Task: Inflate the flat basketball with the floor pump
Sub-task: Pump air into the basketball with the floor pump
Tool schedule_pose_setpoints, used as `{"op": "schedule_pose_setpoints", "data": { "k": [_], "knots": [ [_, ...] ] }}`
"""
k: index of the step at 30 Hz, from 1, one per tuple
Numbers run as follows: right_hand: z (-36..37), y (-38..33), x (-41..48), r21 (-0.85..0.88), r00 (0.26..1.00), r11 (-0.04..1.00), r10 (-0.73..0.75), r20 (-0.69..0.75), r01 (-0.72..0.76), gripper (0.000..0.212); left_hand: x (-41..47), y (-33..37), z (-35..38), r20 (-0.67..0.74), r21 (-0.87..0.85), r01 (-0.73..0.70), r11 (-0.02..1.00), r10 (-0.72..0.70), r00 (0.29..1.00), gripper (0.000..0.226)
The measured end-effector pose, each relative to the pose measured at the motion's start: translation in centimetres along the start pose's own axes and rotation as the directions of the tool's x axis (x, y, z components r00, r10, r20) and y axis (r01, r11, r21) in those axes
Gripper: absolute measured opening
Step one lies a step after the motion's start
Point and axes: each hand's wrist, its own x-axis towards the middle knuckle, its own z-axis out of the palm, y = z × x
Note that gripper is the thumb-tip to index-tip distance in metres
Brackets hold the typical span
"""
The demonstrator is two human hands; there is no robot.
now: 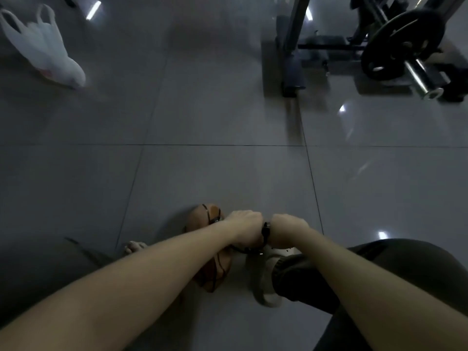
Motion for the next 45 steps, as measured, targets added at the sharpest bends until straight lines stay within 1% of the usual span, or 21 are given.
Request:
{"op": "schedule_pose_setpoints", "data": {
  "k": [3, 5, 7, 9, 11, 13, 15, 17, 19, 21, 23, 25, 29, 31, 33, 35, 36, 39, 41, 43, 45],
  "knots": [
    [1.5, 0.1, 0.8, 0.005, 0.999, 1.000, 0.002, -0.048, -0.002, 0.018, 0.6, 0.0, 1.5, 0.009, -0.012, 0.033, 0.999, -0.032, 0.999, 0.026],
    [1.4, -0.1, 0.7, -0.005, 0.999, 1.000, -0.005, -0.041, 0.004, 0.022, 0.6, 0.1, 1.5, 0.007, -0.001, 0.034, 0.999, -0.034, 0.999, 0.027],
    [1.1, -0.2, 0.0, -0.010, 1.000, 1.000, 0.012, 0.020, -0.012, 0.025, 0.2, 0.4, 1.1, 0.051, 0.014, 0.027, 1.000, -0.028, 0.998, 0.025],
    [-0.1, -0.2, -1.1, -0.006, 0.995, 1.000, -0.010, 0.097, 0.010, 0.024, -0.4, 0.8, 0.0, 0.088, 0.028, 0.022, 0.999, -0.024, 0.996, 0.019],
    [-2.7, 0.1, -2.8, 0.018, 0.988, 0.998, -0.065, 0.138, 0.063, 0.016, -1.4, 1.2, -2.3, 0.096, 0.004, 0.017, 1.000, -0.018, 0.995, 0.018],
    [-6.5, 0.9, -4.7, 0.062, 0.987, 0.995, -0.091, 0.135, 0.084, 0.016, -2.4, 1.8, -6.1, 0.097, -0.040, 0.005, 0.999, -0.001, 0.995, 0.015],
    [-10.3, 1.7, -6.5, 0.124, 0.991, 0.989, -0.096, 0.097, 0.084, 0.013, -3.4, 2.5, -10.3, 0.083, -0.088, 0.004, 0.996, 0.003, 0.997, 0.009],
    [-12.5, 2.1, -7.4, 0.168, 0.992, 0.980, -0.116, 0.047, 0.107, 0.014, -3.8, 2.6, -12.8, 0.047, -0.098, 0.004, 0.995, 0.001, 0.999, 0.011],
    [-11.5, 1.7, -6.9, 0.174, 0.992, 0.978, -0.120, 0.034, 0.112, 0.010, -3.5, 2.3, -12.0, 0.069, -0.096, 0.013, 0.995, -0.007, 0.998, 0.008],
    [-7.4, 0.6, -5.2, 0.108, 0.992, 0.990, -0.099, 0.074, 0.091, 0.011, -2.7, 1.7, -8.0, 0.125, -0.056, 0.016, 0.998, -0.009, 0.992, 0.011],
    [-3.4, -0.1, -3.1, 0.035, 0.995, 0.997, -0.078, 0.058, 0.076, 0.020, -1.7, 1.1, -3.6, 0.099, -0.006, 0.025, 1.000, -0.024, 0.995, 0.016],
    [-0.8, -0.1, -1.2, 0.022, 0.999, 0.999, -0.033, -0.009, 0.033, 0.018, -0.5, 0.6, -0.7, 0.038, 0.022, 0.041, 0.999, -0.042, 0.998, 0.022],
    [1.9, -0.2, 0.6, 0.017, 0.999, 1.000, 0.014, -0.034, -0.013, 0.021, 0.6, -0.1, 2.2, 0.012, 0.021, 0.032, 0.999, -0.032, 0.999, 0.028],
    [2.6, -0.6, 1.6, -0.010, 1.000, 1.000, 0.021, -0.017, -0.021, 0.021, 0.2, -0.4, 2.8, 0.016, 0.025, 0.055, 0.998, -0.055, 0.998, 0.028],
    [2.1, -1.1, 0.4, -0.021, 0.998, 1.000, -0.013, 0.057, 0.014, 0.027, -0.7, -0.2, 2.1, 0.076, 0.035, 0.060, 0.998, -0.062, 0.995, 0.024],
    [-1.0, -0.8, -1.7, -0.040, 0.986, 0.994, -0.096, 0.139, 0.103, 0.024, -1.9, 0.2, -0.6, 0.098, 0.049, 0.031, 0.998, -0.036, 0.995, 0.018],
    [-3.3, -0.4, -2.8, -0.021, 0.981, 0.992, -0.123, 0.153, 0.128, 0.022, -2.5, 0.5, -2.8, 0.089, 0.025, 0.012, 1.000, -0.014, 0.996, 0.015],
    [-11.4, 0.7, -5.8, 0.117, 0.987, 0.986, -0.130, 0.099, 0.118, 0.012, -4.1, 1.3, -10.7, 0.016, -0.089, -0.007, 0.996, 0.009, 1.000, 0.012],
    [-13.9, 0.9, -6.9, 0.159, 0.989, 0.980, -0.133, 0.064, 0.121, 0.013, -4.7, 1.6, -13.7, -0.006, -0.116, 0.002, 0.993, -0.003, 1.000, 0.010],
    [-12.4, 0.2, -6.5, 0.083, 0.990, 0.989, -0.125, 0.063, 0.120, 0.010, -4.7, 1.4, -12.6, 0.024, -0.077, -0.007, 0.997, 0.009, 1.000, 0.014],
    [-8.0, -1.0, -4.4, -0.038, 0.993, 0.995, -0.090, 0.076, 0.093, 0.011, -3.6, 0.8, -8.2, 0.047, -0.032, -0.010, 0.999, 0.011, 0.999, 0.023]
  ]
}}
